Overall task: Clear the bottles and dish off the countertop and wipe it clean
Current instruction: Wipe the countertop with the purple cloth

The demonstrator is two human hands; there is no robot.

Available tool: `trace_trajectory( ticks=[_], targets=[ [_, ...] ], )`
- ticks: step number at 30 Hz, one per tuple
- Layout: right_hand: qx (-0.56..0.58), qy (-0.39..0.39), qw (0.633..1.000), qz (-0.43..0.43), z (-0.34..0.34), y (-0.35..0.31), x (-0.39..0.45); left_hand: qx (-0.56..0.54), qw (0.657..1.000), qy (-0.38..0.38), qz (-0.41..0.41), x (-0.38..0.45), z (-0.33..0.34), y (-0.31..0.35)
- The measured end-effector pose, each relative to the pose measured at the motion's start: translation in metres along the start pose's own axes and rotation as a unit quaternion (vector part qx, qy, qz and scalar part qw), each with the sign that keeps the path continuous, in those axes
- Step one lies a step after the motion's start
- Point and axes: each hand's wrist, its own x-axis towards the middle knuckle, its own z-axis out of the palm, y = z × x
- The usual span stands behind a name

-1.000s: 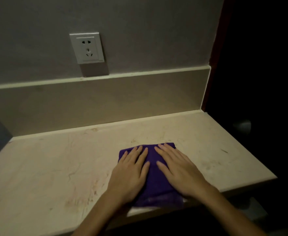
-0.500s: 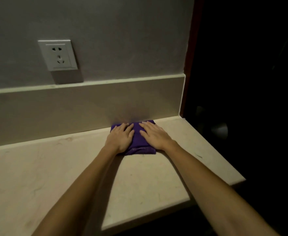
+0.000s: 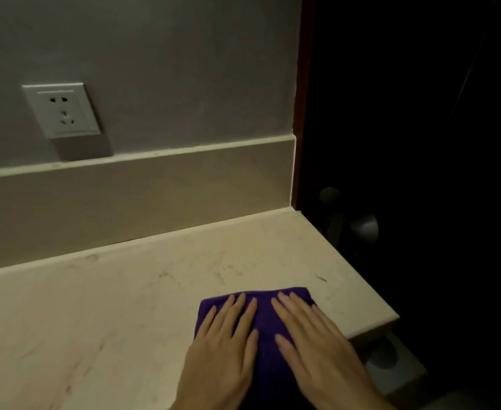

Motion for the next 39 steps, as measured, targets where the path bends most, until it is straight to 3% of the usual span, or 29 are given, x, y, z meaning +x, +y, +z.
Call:
trace_trajectory(
  ticks=[3, 11, 16, 22, 27, 32, 39],
  targets=[
    [0.024, -0.050, 0.998, 0.007, -0.009, 0.006, 0.032, -0.015, 1.000, -0.015, -0.003, 0.017, -0.003, -0.004],
    [0.016, -0.050, 0.999, -0.014, 0.004, 0.074, 0.215, 0.001, 0.997, -0.027, -0.068, 0.173, 0.024, -0.061],
    [0.035, -0.050, 0.998, 0.007, 0.004, 0.099, 0.256, -0.025, 0.998, -0.031, -0.051, 0.223, 0.030, -0.071],
    [0.001, -0.033, 0.999, 0.015, -0.001, 0.090, 0.221, -0.025, 0.997, -0.052, -0.046, 0.212, 0.029, -0.064],
    [-0.020, -0.018, 1.000, 0.010, -0.012, 0.088, 0.102, -0.057, 0.996, -0.069, -0.002, 0.129, 0.017, 0.002],
    [-0.018, -0.042, 0.998, 0.051, -0.028, 0.084, 0.004, -0.036, 0.998, -0.001, 0.058, 0.059, 0.029, 0.062],
    [-0.010, -0.075, 0.996, 0.048, -0.033, 0.110, 0.055, -0.028, 0.998, 0.013, 0.056, 0.105, 0.042, 0.049]
  ],
)
